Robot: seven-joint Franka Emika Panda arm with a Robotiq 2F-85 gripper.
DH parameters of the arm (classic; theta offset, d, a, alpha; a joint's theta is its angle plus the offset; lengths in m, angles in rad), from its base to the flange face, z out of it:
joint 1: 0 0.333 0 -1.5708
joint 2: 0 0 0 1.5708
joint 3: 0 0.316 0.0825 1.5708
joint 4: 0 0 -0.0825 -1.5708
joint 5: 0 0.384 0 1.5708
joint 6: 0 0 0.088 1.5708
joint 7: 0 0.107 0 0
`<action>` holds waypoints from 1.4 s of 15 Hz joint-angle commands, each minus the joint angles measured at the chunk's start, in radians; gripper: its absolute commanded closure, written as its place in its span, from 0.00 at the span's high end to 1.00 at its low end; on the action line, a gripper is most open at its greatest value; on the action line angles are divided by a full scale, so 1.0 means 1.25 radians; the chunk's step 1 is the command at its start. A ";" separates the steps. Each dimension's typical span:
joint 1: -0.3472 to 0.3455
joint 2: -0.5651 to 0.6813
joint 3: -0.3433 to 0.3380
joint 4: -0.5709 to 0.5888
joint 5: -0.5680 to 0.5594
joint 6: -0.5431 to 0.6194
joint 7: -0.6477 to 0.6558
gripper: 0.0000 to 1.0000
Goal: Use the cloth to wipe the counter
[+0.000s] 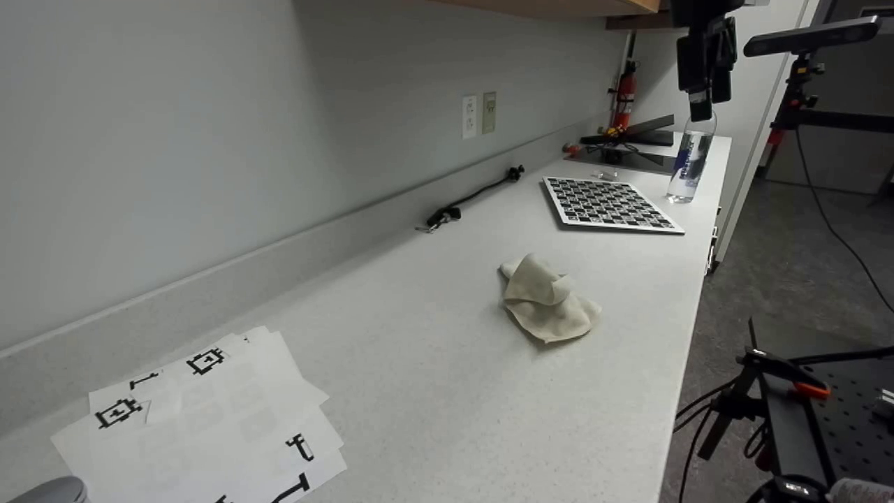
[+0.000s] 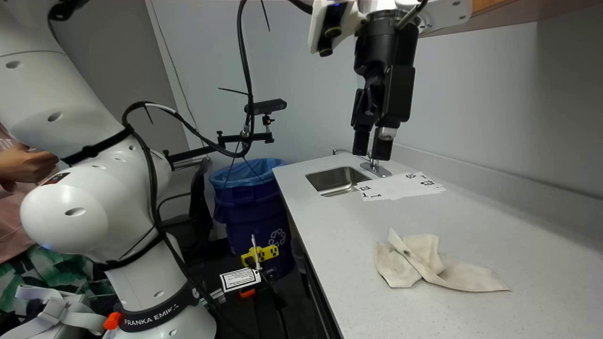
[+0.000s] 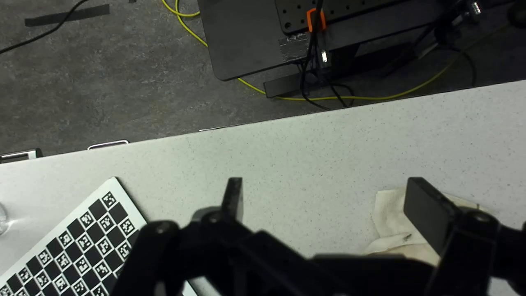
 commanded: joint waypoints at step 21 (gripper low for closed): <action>0.085 0.078 0.043 -0.182 0.010 0.286 0.012 1.00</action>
